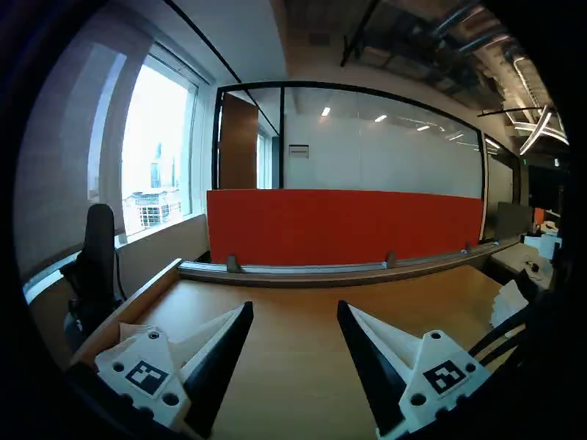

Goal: Fold towel

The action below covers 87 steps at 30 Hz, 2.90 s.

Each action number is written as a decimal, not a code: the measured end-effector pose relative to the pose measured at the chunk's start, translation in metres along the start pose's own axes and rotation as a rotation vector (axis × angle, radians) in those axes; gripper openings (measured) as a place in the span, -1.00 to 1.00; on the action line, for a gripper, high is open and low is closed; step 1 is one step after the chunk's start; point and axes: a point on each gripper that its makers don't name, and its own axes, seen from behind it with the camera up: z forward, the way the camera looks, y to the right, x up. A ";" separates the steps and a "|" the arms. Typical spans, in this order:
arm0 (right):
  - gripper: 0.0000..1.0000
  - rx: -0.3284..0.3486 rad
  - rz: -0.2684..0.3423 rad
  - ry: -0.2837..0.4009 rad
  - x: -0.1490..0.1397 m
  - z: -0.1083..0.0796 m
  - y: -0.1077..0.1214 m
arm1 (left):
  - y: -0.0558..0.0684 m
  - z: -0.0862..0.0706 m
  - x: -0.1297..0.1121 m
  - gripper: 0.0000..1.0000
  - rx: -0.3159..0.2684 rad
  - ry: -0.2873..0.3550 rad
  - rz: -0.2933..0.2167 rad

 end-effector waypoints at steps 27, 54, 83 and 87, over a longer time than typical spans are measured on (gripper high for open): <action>1.00 -0.009 0.044 0.023 0.020 -0.017 -0.022 | -0.008 0.006 -0.027 0.68 0.037 0.118 0.041; 1.00 -0.017 -0.010 0.037 -0.032 -0.017 -0.037 | -0.013 0.007 -0.123 0.68 0.031 0.172 0.031; 1.00 -0.011 -0.051 0.014 -0.053 -0.011 -0.039 | -0.016 0.016 -0.170 0.69 0.040 0.162 0.011; 1.00 -0.010 -0.055 0.014 -0.051 -0.011 -0.040 | -0.016 0.016 -0.170 0.68 0.039 0.160 0.014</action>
